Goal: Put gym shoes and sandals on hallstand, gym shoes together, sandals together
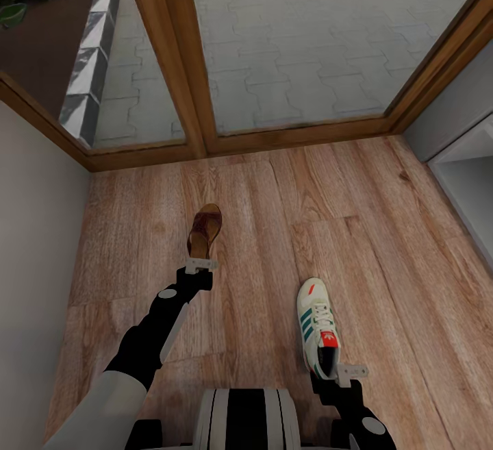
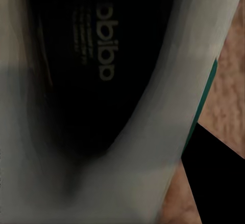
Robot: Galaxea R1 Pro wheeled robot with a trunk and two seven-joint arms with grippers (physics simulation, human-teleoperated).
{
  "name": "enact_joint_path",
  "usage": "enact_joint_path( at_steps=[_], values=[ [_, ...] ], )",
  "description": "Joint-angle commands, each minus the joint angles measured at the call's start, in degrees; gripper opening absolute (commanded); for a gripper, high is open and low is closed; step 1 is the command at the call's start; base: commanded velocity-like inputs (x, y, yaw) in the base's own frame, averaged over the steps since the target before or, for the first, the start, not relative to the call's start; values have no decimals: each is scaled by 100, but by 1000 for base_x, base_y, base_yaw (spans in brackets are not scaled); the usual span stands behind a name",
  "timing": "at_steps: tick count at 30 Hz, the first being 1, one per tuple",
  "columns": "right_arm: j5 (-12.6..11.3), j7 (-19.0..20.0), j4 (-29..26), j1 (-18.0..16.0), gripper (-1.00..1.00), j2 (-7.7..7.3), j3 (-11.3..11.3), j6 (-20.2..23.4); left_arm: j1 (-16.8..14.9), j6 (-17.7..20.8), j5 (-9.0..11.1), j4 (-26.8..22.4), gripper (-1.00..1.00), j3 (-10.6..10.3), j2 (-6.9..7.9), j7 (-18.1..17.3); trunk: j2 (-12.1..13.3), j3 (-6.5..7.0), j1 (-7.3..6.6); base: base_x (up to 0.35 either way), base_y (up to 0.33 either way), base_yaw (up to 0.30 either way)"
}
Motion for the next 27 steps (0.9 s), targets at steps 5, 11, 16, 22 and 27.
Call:
enact_joint_path(
  at_steps=[5,11,16,22,27],
  values=[
    [-9,5,-11,1,-100,1,-3,33,-1,36,-16,-9,-100,-2,0,-4,-1,-3,-1,0,0,0],
    [-10,9,-13,1,-100,1,-3,33,-1,36,-13,-9,-100,-2,0,-4,-1,-3,-1,0,0,0],
    [-12,15,-19,1,-100,1,-3,33,-1,36,-13,-9,-100,-2,0,-4,-1,-3,-1,0,0,0],
    [-12,15,-27,1,-100,1,-3,33,-1,36,-12,-9,-100,-2,0,-4,3,63,-9,0,0,0],
    [-12,16,-35,1,-100,1,-3,33,-1,36,-12,-9,-100,-2,0,-4,9,174,-21,0,0,0]
  ],
)
